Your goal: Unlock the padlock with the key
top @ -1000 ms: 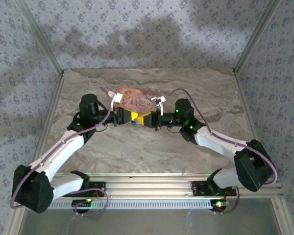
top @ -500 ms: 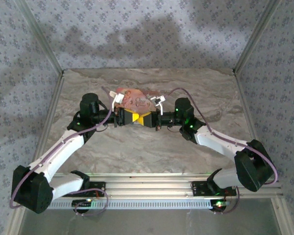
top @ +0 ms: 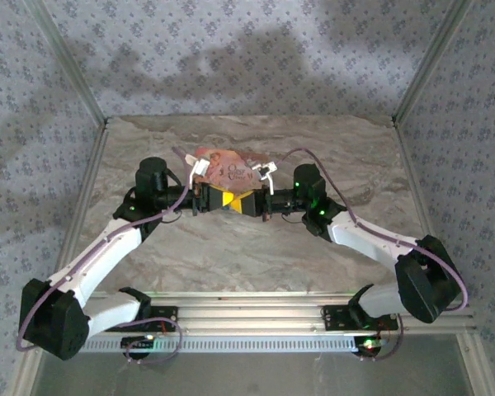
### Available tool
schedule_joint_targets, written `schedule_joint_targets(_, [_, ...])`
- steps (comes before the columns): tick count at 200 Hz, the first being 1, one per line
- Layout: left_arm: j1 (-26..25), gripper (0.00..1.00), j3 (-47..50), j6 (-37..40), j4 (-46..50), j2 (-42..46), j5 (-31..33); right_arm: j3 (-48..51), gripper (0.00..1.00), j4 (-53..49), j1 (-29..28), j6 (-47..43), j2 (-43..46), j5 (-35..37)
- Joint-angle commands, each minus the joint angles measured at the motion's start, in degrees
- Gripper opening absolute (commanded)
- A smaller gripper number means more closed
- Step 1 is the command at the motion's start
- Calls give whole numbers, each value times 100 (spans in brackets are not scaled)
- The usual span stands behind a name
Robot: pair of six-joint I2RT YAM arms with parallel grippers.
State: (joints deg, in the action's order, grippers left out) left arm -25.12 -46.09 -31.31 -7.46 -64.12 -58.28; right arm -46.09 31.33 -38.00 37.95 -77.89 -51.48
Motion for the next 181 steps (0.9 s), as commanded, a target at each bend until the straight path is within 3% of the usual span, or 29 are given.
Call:
schedule_joint_targets(1, [-133, 0, -151, 81, 113, 77, -432, -292, 0, -17, 29, -48, 30, 260])
schedule_joint_targets(60, [-127, 0, 37, 143, -10, 424, 245, -259, 0, -626, 57, -368, 317, 804])
schedule_joint_targets(90, [-60, 0, 58, 224, 177, 491, 502, -212, 36, -989, 158, -537, 662, 1053])
schedule_joint_targets(119, [50, 0, 26, 290, 268, 523, 404, -168, 52, -1247, 342, -439, 1000, 1168])
schedule_joint_targets(181, [52, 0, -94, 261, 256, 462, 78, -353, 53, -1103, 191, -244, 903, 1202])
